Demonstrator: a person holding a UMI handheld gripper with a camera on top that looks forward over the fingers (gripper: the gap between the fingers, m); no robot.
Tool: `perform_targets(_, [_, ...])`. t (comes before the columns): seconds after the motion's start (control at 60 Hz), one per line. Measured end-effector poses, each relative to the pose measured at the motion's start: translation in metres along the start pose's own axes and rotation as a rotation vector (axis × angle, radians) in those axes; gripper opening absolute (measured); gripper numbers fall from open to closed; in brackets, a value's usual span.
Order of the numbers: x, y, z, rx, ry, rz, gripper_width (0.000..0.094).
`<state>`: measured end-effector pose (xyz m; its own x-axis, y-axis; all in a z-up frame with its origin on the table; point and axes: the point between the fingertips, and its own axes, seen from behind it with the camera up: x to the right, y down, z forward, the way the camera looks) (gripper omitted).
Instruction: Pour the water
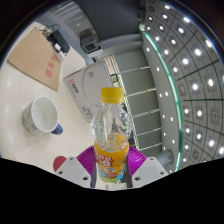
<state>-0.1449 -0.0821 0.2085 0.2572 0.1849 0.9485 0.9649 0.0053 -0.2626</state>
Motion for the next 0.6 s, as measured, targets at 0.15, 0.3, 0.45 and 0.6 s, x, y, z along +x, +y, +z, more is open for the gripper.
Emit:
perform_targets(0.15, [-0.005, 0.002, -0.004, 0.051, -0.141, 0.443, 0.0410])
perform_targets(0.3, [-0.038, 0.023, 0.010, 0.035, -0.308, 0.858, 0.0410])
perform_targets(0.45, [-0.083, 0.045, 0.036, 0.015, -0.414, 1.063, 0.0413])
perform_targets(0.6, [-0.114, 0.065, 0.052, -0.002, -0.435, 1.108, 0.0417])
